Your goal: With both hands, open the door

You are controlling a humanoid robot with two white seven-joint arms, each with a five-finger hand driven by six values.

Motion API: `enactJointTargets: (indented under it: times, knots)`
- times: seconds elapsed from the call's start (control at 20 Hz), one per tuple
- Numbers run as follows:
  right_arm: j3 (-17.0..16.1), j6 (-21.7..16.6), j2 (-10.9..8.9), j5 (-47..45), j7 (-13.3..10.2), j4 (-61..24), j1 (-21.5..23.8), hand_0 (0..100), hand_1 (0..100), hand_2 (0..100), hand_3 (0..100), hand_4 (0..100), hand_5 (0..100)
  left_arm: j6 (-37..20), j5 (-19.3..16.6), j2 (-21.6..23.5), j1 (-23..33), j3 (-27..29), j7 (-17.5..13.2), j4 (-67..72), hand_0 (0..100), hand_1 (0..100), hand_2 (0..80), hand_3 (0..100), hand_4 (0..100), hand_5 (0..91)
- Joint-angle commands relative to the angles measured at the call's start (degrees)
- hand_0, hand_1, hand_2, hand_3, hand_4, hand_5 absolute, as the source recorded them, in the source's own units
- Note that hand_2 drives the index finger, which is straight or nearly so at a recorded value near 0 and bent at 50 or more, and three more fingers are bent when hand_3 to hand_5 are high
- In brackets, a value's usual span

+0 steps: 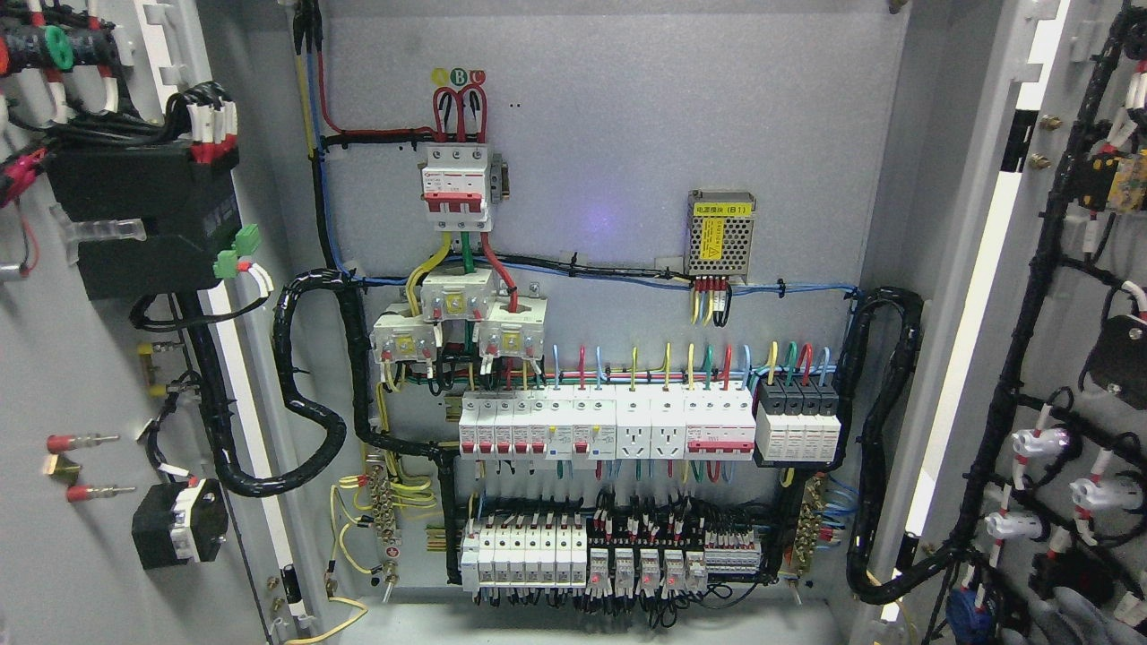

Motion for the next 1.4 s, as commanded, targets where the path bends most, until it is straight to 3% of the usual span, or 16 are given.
enactJointTargets:
  times: [0.0, 0.15, 0.35, 0.5, 0.7, 0.9, 1.05, 1.35]
  knots:
    - [-4.6, 0.0, -2.28, -0.1, 0.1, 2.1, -0.1, 0, 0, 0, 0, 0, 0, -47.7, 5.5, 3.9, 1.5, 14.0, -0.1, -0.8, 0, 0, 0.0, 0, 0, 0.0]
    - [-4.8, 0.0, -1.93, -0.2, 0.1, 2.6, 0.5, 0, 0, 0, 0, 0, 0, -47.6, 9.0, 7.5, 1.4, 18.8, -0.1, 1.7, 0, 0, 0.0, 0, 0, 0.0]
    - [-6.6, 0.0, -0.61, -0.3, -0.2, 2.8, 1.9, 0, 0, 0, 0, 0, 0, -47.6, 12.4, 15.3, 0.0, 20.6, -0.1, 10.4, 0, 0, 0.0, 0, 0, 0.0]
    - [-6.7, -0.1, 0.97, -0.3, -0.2, 2.6, 2.7, 0, 0, 0, 0, 0, 0, -47.6, 12.7, 20.9, -4.6, 19.9, -0.1, 19.0, 0, 0, 0.0, 0, 0, 0.0]
    - [-7.1, -0.1, 1.59, -0.3, -0.3, 2.8, 3.3, 0, 0, 0, 0, 0, 0, -47.6, 12.9, 25.4, -9.7, 19.7, 0.4, 26.7, 0, 0, 0.0, 0, 0, 0.0]
    - [-8.4, -0.1, 2.64, -1.8, -1.4, 2.8, 3.3, 0, 0, 0, 0, 0, 0, -47.6, 13.6, 30.1, -10.3, 20.8, 3.9, 31.6, 0, 0, 0.0, 0, 0, 0.0]
    - [-9.8, -0.1, 2.73, -3.8, -2.9, 2.9, 3.4, 0, 0, 0, 0, 0, 0, -47.6, 15.5, 32.9, -11.2, 20.8, 3.9, 35.8, 0, 0, 0.0, 0, 0, 0.0]
    - [-12.1, -0.2, 3.52, -3.8, -2.9, 2.9, 4.7, 0, 0, 0, 0, 0, 0, -47.6, 15.3, 37.3, -15.7, 18.7, 3.6, 46.1, 0, 0, 0.0, 0, 0, 0.0]
